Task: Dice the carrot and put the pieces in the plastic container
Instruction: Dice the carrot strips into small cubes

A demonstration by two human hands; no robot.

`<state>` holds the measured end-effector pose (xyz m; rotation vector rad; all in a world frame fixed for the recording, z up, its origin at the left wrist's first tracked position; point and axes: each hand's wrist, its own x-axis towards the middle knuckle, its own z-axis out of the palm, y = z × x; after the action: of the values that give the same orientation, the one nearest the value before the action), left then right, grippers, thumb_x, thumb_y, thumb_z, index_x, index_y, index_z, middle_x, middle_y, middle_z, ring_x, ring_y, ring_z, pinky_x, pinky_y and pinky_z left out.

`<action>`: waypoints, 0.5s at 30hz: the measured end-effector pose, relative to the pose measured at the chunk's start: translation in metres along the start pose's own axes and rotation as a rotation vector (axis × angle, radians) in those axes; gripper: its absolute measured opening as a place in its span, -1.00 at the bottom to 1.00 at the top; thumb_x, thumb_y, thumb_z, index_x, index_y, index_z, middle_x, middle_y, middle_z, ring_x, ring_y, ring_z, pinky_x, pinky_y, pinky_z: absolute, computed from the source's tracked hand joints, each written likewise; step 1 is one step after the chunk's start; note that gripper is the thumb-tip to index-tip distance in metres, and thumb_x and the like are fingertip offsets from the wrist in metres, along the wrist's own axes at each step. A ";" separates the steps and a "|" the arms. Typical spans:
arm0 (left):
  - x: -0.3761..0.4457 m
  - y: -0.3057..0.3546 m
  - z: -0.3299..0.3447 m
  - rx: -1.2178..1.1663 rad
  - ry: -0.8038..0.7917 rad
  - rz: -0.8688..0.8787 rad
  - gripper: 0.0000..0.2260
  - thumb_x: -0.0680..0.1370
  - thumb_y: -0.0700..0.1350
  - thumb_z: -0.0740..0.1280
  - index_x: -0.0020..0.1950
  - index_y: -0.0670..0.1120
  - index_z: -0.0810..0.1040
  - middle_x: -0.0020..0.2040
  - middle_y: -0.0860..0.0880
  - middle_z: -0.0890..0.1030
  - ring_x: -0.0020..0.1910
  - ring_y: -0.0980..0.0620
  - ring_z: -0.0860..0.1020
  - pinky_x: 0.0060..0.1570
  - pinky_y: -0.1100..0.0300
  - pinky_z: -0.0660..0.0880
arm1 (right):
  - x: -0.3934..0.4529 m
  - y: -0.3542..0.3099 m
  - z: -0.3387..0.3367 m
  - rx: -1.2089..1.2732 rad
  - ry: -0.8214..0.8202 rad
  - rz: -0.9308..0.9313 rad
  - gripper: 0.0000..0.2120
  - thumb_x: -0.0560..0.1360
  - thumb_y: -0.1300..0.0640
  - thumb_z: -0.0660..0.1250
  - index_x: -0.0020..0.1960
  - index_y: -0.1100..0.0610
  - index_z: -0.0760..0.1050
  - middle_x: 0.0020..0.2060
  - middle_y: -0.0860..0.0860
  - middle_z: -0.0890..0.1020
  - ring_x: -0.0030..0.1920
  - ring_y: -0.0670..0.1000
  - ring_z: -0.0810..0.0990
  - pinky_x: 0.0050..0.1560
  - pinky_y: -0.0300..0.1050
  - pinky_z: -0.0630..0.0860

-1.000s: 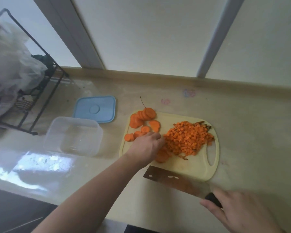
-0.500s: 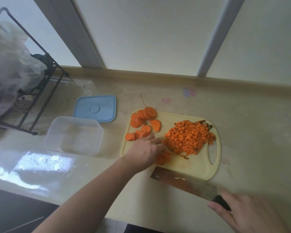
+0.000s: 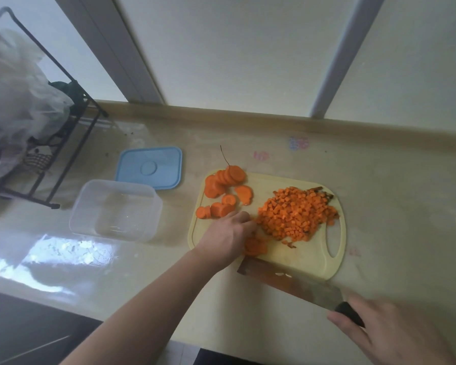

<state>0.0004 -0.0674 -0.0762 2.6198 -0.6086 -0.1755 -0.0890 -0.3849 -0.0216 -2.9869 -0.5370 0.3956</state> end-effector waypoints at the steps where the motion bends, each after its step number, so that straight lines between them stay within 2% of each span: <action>1: 0.000 0.000 0.000 -0.021 -0.024 0.001 -0.85 0.53 -0.25 0.28 -0.03 -0.13 0.65 -0.12 -0.10 0.57 -0.17 -0.14 0.54 -0.32 -0.02 0.56 | 0.000 0.001 0.000 0.008 0.035 -0.003 -0.36 0.50 -0.44 -0.03 -0.20 0.03 0.58 -0.40 0.04 0.65 -0.40 0.13 0.65 -0.53 0.05 0.53; 3: 0.001 -0.001 -0.001 -0.059 -0.053 -0.004 -0.77 0.56 -0.15 0.20 -0.03 -0.14 0.67 -0.12 -0.11 0.59 -0.16 -0.16 0.55 -0.27 -0.03 0.57 | 0.001 0.001 -0.001 0.011 0.084 -0.018 -0.34 0.52 -0.41 -0.04 -0.21 0.06 0.61 -0.38 0.07 0.66 -0.38 0.14 0.66 -0.51 0.06 0.55; 6: 0.000 0.002 -0.005 -0.058 -0.041 -0.009 -0.63 0.57 0.00 0.11 -0.05 -0.13 0.67 -0.12 -0.09 0.60 -0.15 -0.14 0.54 -0.26 -0.02 0.56 | 0.000 0.002 -0.002 -0.020 0.134 -0.041 -0.31 0.54 -0.37 -0.02 -0.20 0.13 0.65 -0.22 0.19 0.70 -0.22 0.20 0.70 -0.32 0.07 0.61; 11: 0.005 0.018 -0.003 0.009 0.022 -0.019 -0.66 0.56 0.10 0.19 -0.14 -0.05 0.67 -0.20 0.01 0.57 -0.21 -0.06 0.50 -0.30 0.07 0.51 | -0.005 0.008 -0.003 -0.002 0.150 0.010 -0.35 0.52 -0.40 -0.02 -0.29 0.06 0.56 -0.40 0.09 0.64 -0.41 0.16 0.63 -0.55 0.03 0.51; 15: 0.010 0.020 0.002 0.025 0.036 -0.037 -0.69 0.47 0.12 0.24 -0.23 -0.03 0.67 -0.27 0.02 0.55 -0.23 -0.07 0.49 -0.35 0.08 0.51 | -0.011 0.013 -0.007 0.018 0.193 0.031 -0.44 0.50 -0.36 0.06 -0.37 0.04 0.51 -0.49 0.05 0.56 -0.47 0.17 0.58 -0.58 0.05 0.48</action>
<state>0.0010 -0.0889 -0.0691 2.6539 -0.5539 -0.1326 -0.0924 -0.4012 -0.0140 -2.9749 -0.4652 0.1116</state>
